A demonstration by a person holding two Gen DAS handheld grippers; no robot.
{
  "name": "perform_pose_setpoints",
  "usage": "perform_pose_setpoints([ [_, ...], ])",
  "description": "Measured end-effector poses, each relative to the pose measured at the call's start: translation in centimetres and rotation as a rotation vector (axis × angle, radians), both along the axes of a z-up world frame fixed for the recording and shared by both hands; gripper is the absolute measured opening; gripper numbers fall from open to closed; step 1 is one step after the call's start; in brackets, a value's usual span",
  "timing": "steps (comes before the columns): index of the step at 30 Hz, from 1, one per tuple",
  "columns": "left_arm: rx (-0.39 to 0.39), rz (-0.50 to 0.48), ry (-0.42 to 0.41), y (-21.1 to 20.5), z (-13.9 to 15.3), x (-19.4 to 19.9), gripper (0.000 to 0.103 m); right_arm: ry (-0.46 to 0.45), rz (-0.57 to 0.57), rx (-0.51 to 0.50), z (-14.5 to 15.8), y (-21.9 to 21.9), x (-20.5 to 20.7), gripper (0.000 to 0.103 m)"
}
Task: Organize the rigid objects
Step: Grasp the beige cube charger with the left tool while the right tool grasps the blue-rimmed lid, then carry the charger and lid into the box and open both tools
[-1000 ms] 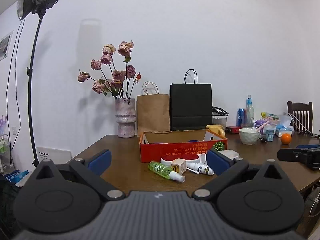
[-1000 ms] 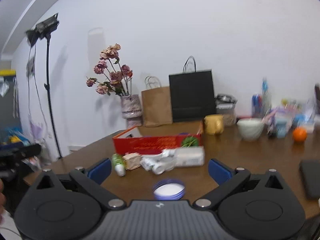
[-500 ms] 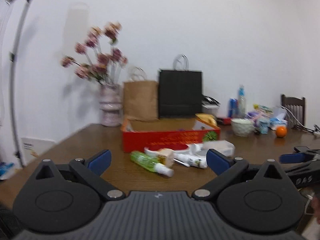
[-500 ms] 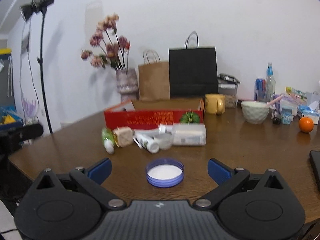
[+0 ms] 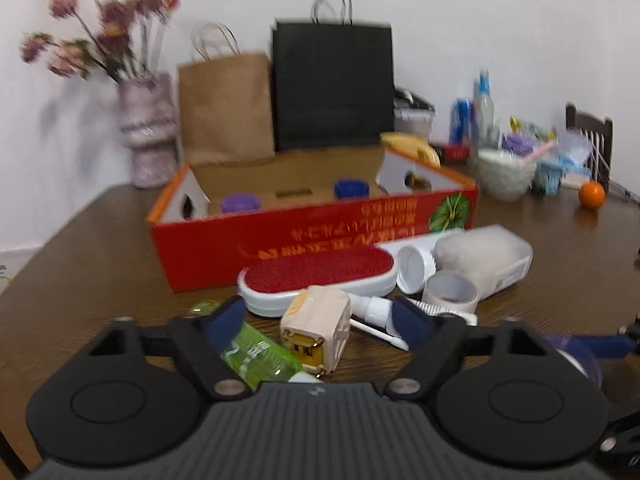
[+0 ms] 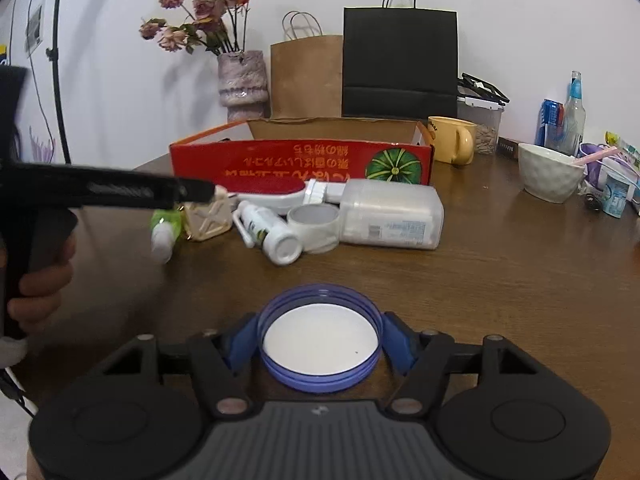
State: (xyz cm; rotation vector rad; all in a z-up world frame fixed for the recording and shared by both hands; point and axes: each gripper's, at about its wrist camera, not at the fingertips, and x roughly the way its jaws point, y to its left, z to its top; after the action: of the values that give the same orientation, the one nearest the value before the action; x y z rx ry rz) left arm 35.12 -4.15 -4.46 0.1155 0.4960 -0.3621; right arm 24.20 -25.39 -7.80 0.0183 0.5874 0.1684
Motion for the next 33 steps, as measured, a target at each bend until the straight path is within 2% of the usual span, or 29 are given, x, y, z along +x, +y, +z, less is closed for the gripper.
perform_pose_setpoints([
  [1,-0.002,-0.019,0.042,-0.1,-0.3,0.8,0.064,0.005,-0.001,0.007,0.0,-0.2,0.5,0.066],
  [3,-0.003,-0.043,0.11,-0.3,-1.0,2.0,0.057,0.022,-0.007,0.036,0.1,-0.8,1.8,0.066],
  [5,0.024,-0.038,0.11,-0.6,-1.4,2.4,0.049,0.036,0.005,0.08,0.4,-1.2,2.4,0.065],
  [6,0.028,-0.033,0.121,-0.6,-1.6,2.6,0.038,0.044,0.005,0.08,0.4,-1.2,2.8,0.065],
  [7,0.017,-0.03,0.14,-0.5,-1.7,2.9,0.032,0.035,-0.001,0.067,0.4,-1.1,2.9,0.065],
  [13,-0.01,-0.019,0.121,-0.1,-1.4,2.0,0.032,0.016,-0.013,0.085,0.7,-1.4,3.2,0.065],
  [16,0.017,0.017,0.06,-0.1,-0.2,0.2,0.032,-0.033,-0.001,0.061,1.8,-0.9,2.0,0.065],
  [19,0.009,0.05,-0.032,0.1,1.7,-2.9,0.032,-0.101,0.005,0.043,3.5,-0.6,0.1,0.065],
  [22,0.013,0.112,-0.089,0.5,3.5,-7.1,0.032,-0.161,0.013,0.038,5.2,-0.5,-2.3,0.065],
  [26,-0.049,0.217,-0.186,2.3,5.1,-15.1,0.032,-0.298,0.02,0.05,6.7,-0.4,-8.3,0.065],
  [30,-0.063,0.406,-0.27,3.4,3.6,-23.2,0.032,-0.456,0.032,0.123,6.0,-0.4,-15.6,0.066],
  [33,-0.065,0.448,-0.251,3.9,2.1,-27.0,0.032,-0.466,-0.012,0.128,5.2,0.0,-18.9,0.066],
])
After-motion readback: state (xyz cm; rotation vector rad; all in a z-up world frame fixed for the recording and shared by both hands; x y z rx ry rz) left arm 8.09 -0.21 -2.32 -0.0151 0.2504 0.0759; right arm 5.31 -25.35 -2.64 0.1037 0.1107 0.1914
